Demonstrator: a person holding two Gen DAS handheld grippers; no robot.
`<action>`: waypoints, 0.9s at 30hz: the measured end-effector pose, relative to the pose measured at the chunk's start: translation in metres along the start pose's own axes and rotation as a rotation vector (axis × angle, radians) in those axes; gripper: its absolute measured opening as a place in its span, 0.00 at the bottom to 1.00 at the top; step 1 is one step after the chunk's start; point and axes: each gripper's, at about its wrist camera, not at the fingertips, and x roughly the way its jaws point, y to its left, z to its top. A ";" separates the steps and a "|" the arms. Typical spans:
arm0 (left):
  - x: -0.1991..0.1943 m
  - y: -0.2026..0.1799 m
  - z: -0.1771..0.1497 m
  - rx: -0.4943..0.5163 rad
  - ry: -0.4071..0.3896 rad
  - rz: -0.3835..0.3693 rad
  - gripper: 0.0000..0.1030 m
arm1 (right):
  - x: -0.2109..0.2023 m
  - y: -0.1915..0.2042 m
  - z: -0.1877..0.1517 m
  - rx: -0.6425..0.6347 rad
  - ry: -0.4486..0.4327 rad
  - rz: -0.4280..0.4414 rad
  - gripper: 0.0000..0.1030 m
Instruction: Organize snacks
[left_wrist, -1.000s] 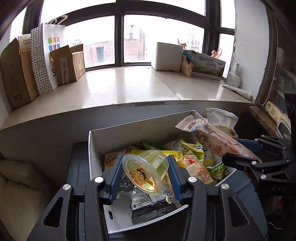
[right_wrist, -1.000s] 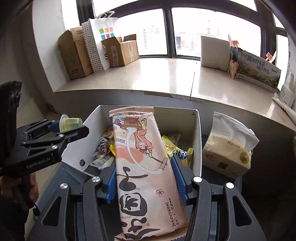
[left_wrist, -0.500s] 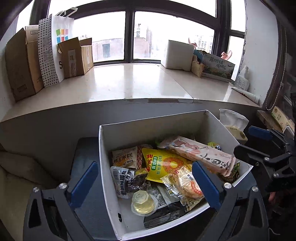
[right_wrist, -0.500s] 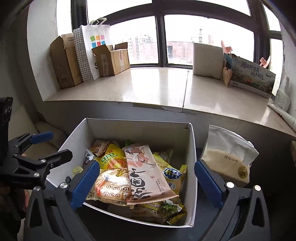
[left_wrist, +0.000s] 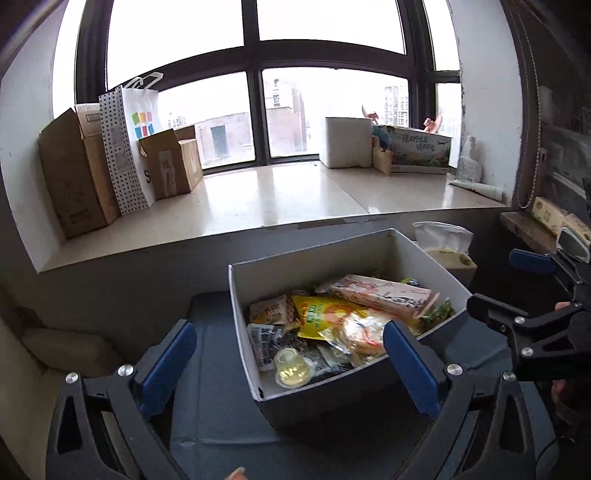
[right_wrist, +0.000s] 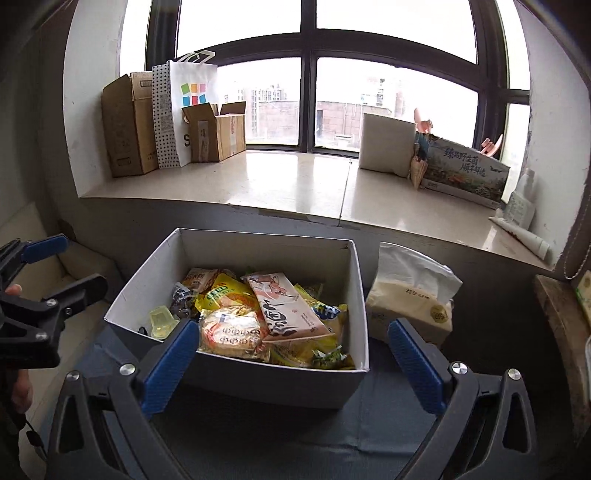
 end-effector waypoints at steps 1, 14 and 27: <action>-0.007 0.001 -0.003 -0.012 0.003 -0.033 1.00 | -0.010 0.003 -0.003 -0.009 -0.012 -0.022 1.00; -0.113 -0.022 -0.079 -0.016 0.000 -0.105 1.00 | -0.124 0.010 -0.064 0.149 -0.035 0.103 1.00; -0.139 -0.039 -0.093 -0.053 0.019 -0.137 1.00 | -0.159 0.019 -0.098 0.150 -0.015 0.036 1.00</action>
